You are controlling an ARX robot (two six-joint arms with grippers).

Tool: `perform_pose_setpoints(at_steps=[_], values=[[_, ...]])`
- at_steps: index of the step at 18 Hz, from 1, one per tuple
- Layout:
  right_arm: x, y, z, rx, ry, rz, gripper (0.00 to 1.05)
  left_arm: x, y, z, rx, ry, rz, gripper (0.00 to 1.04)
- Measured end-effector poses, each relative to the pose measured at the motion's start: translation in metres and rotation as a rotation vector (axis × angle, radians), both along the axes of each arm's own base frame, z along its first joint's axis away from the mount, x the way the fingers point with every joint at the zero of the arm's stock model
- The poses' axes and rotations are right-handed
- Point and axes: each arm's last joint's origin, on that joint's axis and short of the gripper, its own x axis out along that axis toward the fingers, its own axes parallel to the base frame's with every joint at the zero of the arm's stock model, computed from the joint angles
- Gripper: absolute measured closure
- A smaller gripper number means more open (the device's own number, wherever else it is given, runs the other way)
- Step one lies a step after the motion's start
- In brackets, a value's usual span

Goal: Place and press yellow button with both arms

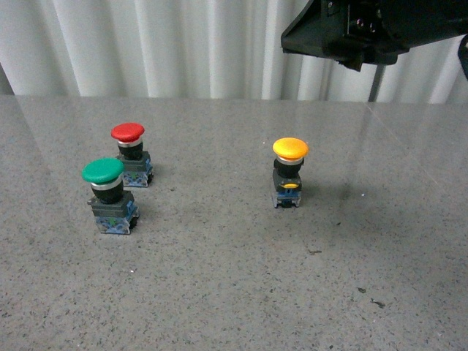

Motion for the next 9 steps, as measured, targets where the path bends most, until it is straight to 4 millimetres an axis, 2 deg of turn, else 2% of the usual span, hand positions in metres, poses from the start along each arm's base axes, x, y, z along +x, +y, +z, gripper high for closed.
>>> perform_pose_setpoints(at_steps=[2, 4, 5, 6, 8, 9], values=[[-0.018, -0.006, 0.011, 0.065, -0.035, 0.013, 1.03, 0.000, 0.000, 0.000, 0.000, 0.000, 0.000, 0.07], [-0.048, -0.018, 0.039, 0.156, -0.132, 0.027, 1.03, 0.000, 0.000, 0.000, 0.000, 0.000, 0.000, 0.07], [-0.064, -0.022, 0.052, 0.172, -0.259, -0.047, 1.03, 0.000, 0.000, 0.000, 0.000, 0.000, 0.000, 0.07], [-0.083, -0.036, 0.054, 0.114, -0.385, -0.270, 1.03, 0.000, 0.000, 0.000, 0.000, 0.000, 0.000, 0.07], [-0.109, -0.083, 0.021, -0.048, -0.391, -0.590, 1.03, 0.000, 0.000, 0.000, 0.000, 0.000, 0.001, 0.07], [-0.125, -0.102, -0.001, -0.098, -0.354, -0.631, 1.03, 0.000, 0.000, 0.000, 0.000, 0.000, 0.000, 0.07]])
